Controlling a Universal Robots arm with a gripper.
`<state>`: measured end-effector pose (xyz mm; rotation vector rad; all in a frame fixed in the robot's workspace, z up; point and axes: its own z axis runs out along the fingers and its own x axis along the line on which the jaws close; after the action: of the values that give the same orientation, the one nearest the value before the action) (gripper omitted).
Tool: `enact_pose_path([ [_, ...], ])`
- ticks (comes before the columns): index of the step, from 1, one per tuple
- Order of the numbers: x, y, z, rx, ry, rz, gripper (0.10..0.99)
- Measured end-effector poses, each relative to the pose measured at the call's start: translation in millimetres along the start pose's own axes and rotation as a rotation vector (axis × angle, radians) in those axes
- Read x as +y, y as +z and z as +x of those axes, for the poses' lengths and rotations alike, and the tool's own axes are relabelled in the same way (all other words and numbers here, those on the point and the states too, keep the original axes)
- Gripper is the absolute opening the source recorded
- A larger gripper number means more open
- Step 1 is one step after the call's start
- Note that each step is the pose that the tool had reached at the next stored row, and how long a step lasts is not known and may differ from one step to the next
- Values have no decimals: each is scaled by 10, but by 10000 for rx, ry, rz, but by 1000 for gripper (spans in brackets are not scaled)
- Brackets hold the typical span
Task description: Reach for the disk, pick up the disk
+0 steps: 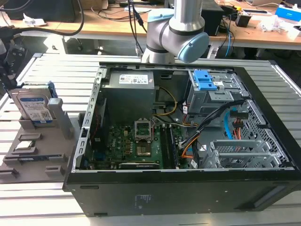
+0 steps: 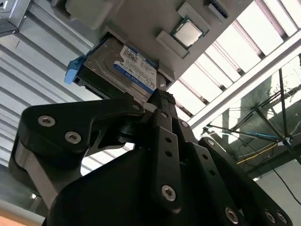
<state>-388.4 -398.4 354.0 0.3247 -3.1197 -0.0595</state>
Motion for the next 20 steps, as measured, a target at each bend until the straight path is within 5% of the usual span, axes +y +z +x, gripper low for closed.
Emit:
enact_pose_path([
  [20, 0, 0, 0, 119, -3101, 1, 106],
])
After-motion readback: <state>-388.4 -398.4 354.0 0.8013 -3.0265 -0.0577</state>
